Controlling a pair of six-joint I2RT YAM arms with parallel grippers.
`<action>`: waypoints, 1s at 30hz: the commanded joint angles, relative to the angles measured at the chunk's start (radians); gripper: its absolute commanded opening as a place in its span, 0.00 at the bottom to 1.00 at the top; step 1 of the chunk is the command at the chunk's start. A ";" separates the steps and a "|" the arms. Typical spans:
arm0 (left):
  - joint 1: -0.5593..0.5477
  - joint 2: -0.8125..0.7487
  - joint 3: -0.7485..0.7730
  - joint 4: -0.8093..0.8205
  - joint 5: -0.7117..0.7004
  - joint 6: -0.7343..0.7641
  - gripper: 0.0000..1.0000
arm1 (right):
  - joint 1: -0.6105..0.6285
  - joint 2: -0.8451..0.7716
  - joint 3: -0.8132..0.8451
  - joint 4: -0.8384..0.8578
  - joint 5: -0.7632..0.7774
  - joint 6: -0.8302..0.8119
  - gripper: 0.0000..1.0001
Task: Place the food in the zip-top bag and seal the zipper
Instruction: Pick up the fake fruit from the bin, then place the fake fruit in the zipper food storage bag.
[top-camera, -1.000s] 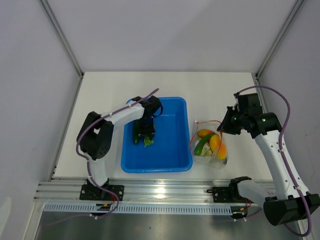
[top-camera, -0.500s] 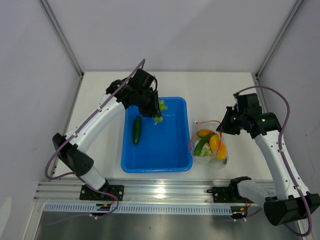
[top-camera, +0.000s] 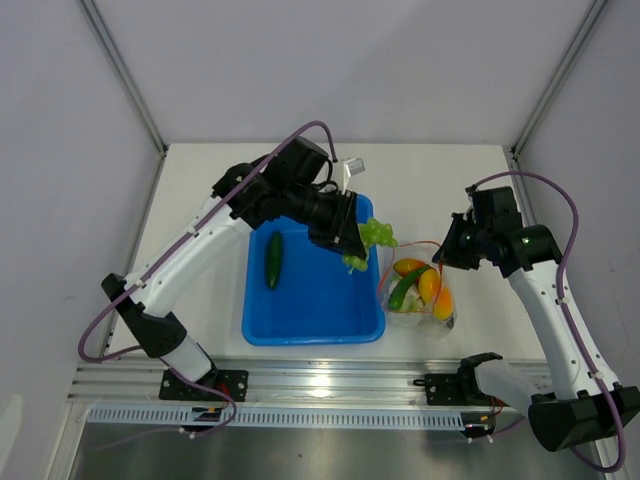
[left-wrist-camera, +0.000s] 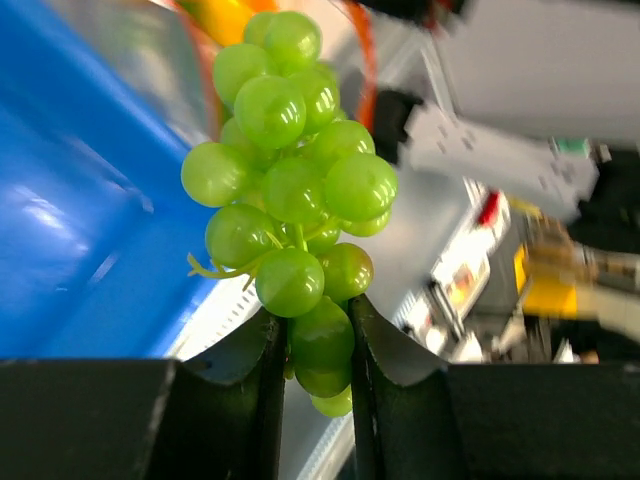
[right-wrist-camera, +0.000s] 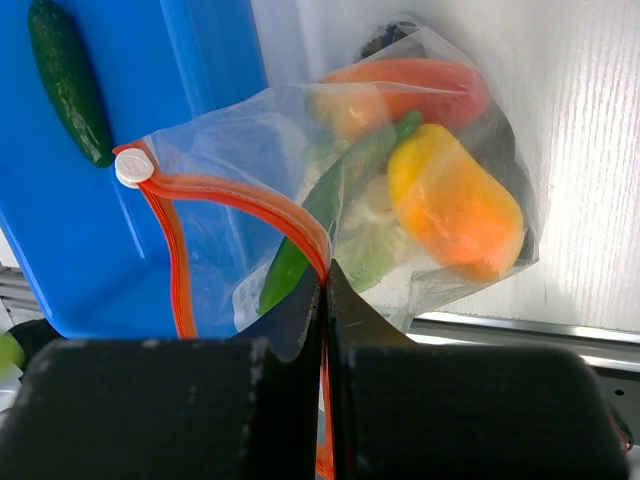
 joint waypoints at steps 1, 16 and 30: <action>-0.053 -0.017 -0.001 0.014 0.149 0.059 0.01 | 0.009 0.001 0.002 0.032 0.014 0.011 0.00; -0.133 0.140 0.005 0.005 0.087 -0.069 0.02 | 0.040 0.002 0.031 0.016 0.025 0.030 0.00; -0.132 0.394 0.195 0.022 0.120 -0.231 0.14 | 0.081 -0.011 0.042 -0.001 0.036 0.039 0.00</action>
